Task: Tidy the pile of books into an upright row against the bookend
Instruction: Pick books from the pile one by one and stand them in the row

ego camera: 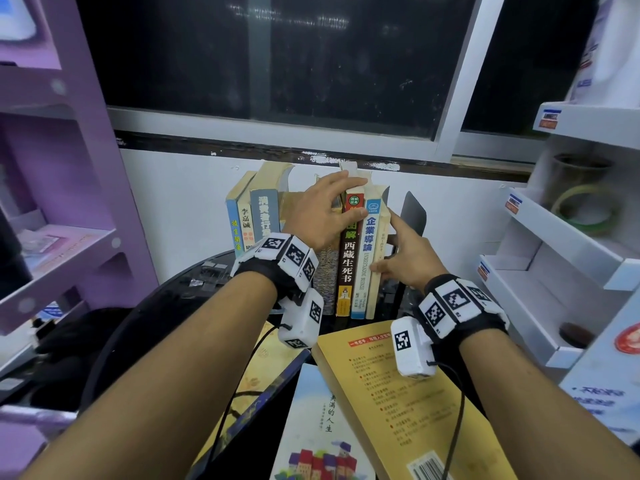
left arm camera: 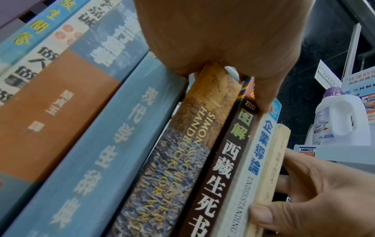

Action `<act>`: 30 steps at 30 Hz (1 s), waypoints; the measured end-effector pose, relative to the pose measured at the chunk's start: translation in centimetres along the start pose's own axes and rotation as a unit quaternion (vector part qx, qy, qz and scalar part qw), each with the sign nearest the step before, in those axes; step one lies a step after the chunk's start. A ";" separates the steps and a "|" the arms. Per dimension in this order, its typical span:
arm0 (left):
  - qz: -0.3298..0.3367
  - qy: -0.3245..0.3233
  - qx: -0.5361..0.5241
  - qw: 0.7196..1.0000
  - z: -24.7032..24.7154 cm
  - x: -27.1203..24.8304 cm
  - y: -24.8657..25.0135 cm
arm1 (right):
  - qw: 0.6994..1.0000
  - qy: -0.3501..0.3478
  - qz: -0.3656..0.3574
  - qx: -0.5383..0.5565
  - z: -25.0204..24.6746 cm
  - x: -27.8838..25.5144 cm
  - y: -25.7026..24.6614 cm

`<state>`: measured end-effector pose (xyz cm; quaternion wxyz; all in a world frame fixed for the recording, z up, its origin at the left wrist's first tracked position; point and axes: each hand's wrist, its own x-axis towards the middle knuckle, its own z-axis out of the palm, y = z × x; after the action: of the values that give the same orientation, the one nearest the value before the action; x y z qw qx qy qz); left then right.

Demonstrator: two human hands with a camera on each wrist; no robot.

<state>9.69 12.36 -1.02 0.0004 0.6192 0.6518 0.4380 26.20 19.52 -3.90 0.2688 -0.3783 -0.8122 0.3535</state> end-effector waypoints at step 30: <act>-0.006 0.034 -0.018 0.999 -0.5 -4.0 1.6 | 0.998 -0.020 0.045 -0.032 -2.0 -4.9 -2.1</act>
<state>11.69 8.58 -1.96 -0.0075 0.6002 0.6469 0.4704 29.52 15.33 -1.94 0.2243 -0.4154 -0.8105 0.3469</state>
